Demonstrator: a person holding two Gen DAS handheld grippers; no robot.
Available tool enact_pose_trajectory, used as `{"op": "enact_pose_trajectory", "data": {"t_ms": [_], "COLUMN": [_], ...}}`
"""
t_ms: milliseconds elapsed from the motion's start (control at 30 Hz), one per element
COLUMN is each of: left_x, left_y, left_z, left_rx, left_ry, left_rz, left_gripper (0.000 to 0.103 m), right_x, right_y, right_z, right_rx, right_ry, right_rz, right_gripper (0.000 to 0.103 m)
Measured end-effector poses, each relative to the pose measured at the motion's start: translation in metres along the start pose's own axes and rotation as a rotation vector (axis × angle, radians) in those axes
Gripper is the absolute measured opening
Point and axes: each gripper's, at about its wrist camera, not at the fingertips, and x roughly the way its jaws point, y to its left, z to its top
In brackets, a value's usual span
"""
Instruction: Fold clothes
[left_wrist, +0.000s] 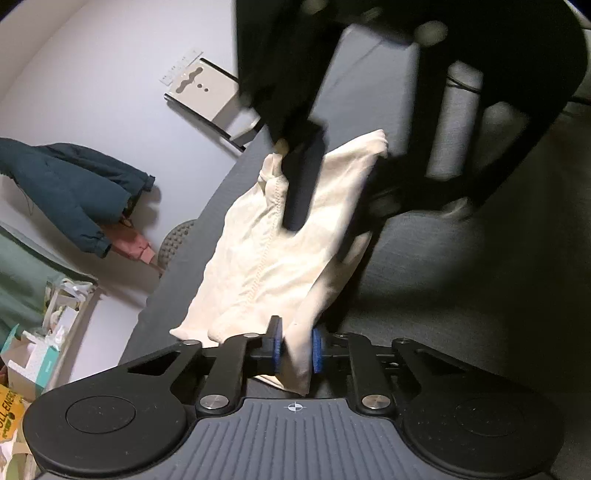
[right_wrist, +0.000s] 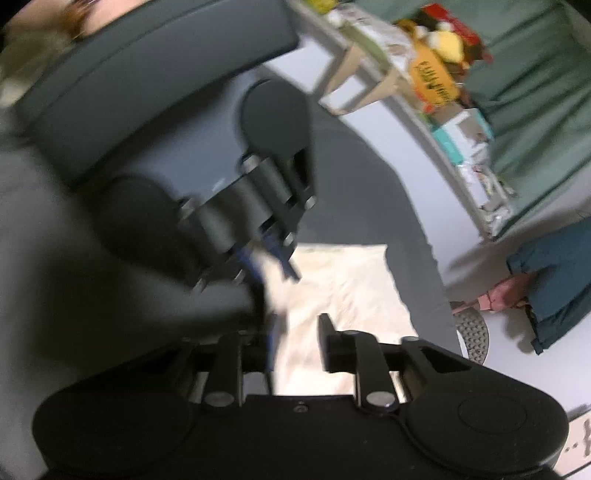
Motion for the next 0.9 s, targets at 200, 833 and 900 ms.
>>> {"op": "enact_pose_trajectory", "data": {"t_ms": [200, 833, 900], "left_x": [-0.003, 0.005, 0.005], "left_y": [0.009, 0.049, 0.048], "left_z": [-0.002, -0.010, -0.010], "left_rx": [-0.054, -0.311, -0.311], "left_ry": [-0.002, -0.036, -0.032], "left_rz": [-0.010, 0.026, 0.026], "left_gripper": [0.005, 0.005, 0.005], "right_x": [0.001, 0.045, 0.046], "right_y": [0.022, 0.026, 0.025], "right_z": [-0.023, -0.012, -0.016], "right_rx": [-0.178, -0.211, -0.232], "right_ry": [0.108, 0.168, 0.194], "right_rz": [-0.073, -0.287, -0.313], "right_gripper": [0.058, 0.062, 0.062]}}
